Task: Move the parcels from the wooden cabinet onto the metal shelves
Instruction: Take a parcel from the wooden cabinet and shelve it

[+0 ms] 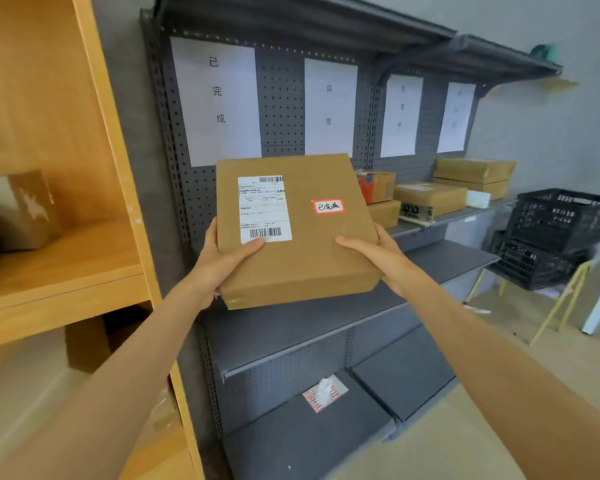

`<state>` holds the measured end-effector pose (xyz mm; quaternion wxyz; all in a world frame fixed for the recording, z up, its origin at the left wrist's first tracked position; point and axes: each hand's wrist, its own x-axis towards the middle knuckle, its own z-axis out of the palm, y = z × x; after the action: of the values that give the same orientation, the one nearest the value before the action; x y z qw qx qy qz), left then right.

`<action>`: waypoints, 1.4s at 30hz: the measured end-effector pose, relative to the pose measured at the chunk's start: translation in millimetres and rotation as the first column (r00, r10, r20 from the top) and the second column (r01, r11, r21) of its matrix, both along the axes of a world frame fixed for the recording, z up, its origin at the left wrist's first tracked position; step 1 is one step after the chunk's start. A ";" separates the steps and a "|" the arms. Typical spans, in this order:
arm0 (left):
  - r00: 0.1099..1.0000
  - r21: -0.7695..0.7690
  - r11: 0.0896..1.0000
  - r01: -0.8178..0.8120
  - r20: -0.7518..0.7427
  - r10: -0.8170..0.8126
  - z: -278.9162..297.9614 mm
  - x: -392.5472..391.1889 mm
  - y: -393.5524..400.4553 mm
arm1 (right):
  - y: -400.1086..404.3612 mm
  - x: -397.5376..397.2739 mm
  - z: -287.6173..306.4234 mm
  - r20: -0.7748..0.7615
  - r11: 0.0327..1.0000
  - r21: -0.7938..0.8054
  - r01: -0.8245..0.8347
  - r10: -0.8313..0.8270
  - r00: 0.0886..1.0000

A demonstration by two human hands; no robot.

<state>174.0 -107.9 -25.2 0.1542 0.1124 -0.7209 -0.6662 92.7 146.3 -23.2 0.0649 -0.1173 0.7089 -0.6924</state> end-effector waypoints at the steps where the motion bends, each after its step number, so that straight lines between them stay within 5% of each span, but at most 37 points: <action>1: 1.000 -0.004 1.000 -0.021 0.006 0.021 0.5 -9.3 -4.0 | -6.0 -15.2 -1.6 0.000 1.000 -0.002 -0.022 0.022 1.000; 19: 0.891 -0.030 0.904 -0.427 0.155 0.427 -7.7 -176.1 -39.3 | -96.4 -267.2 -3.4 0.045 0.919 0.078 -0.386 0.384 0.922; 42: 0.818 -0.096 0.886 -0.453 0.351 0.456 -17.8 -209.8 -91.4 | -151.2 -303.1 -20.1 0.183 0.851 0.258 -0.457 0.421 0.888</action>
<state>-35.7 -199.3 -43.0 0.1730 0.4015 -0.6919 -0.5746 -210.4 -4.9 -43.3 0.2807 -0.2234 0.7528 -0.5519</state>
